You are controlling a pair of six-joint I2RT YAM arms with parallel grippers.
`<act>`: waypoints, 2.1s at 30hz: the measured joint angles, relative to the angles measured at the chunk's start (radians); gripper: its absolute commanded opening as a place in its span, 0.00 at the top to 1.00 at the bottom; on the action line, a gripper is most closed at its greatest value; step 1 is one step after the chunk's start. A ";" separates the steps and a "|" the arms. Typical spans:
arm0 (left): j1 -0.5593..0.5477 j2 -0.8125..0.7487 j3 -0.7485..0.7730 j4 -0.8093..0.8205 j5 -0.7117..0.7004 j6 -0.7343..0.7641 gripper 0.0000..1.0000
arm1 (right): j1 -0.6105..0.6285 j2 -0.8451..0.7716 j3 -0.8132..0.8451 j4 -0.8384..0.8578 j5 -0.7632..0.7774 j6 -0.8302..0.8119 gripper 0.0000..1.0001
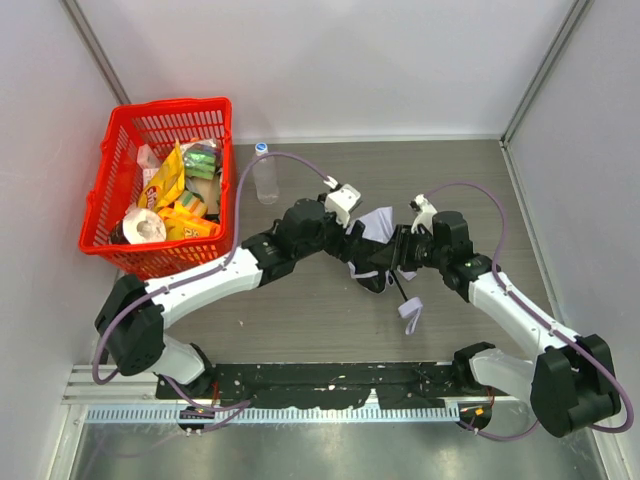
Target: Put away the umbrella
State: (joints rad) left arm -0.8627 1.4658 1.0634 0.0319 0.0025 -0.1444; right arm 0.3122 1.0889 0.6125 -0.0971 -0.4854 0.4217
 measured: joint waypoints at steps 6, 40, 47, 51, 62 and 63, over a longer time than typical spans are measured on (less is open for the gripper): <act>-0.072 0.000 0.019 -0.023 -0.087 0.188 0.21 | 0.000 -0.011 0.022 -0.053 -0.016 0.000 0.99; -0.229 0.074 0.027 0.105 -0.409 0.552 1.00 | -0.002 -0.083 0.073 -0.170 -0.003 0.015 0.99; -0.231 -0.031 0.023 0.082 -0.316 0.258 1.00 | -0.002 -0.078 0.074 -0.090 0.090 0.129 0.99; -0.231 -0.085 -0.024 0.108 -0.262 0.037 1.00 | -0.002 -0.069 0.074 0.003 0.108 0.194 0.99; -0.222 -0.042 -0.110 0.216 -0.137 -0.312 0.91 | 0.003 -0.061 0.072 0.070 0.098 0.255 0.99; -0.221 -0.043 -0.110 0.215 -0.129 -0.323 0.85 | 0.003 -0.062 0.071 0.066 0.098 0.249 0.99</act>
State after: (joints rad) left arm -1.0836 1.4231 0.9535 0.2470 -0.1268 -0.4671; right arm 0.3149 1.0267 0.6834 -0.0307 -0.3870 0.6704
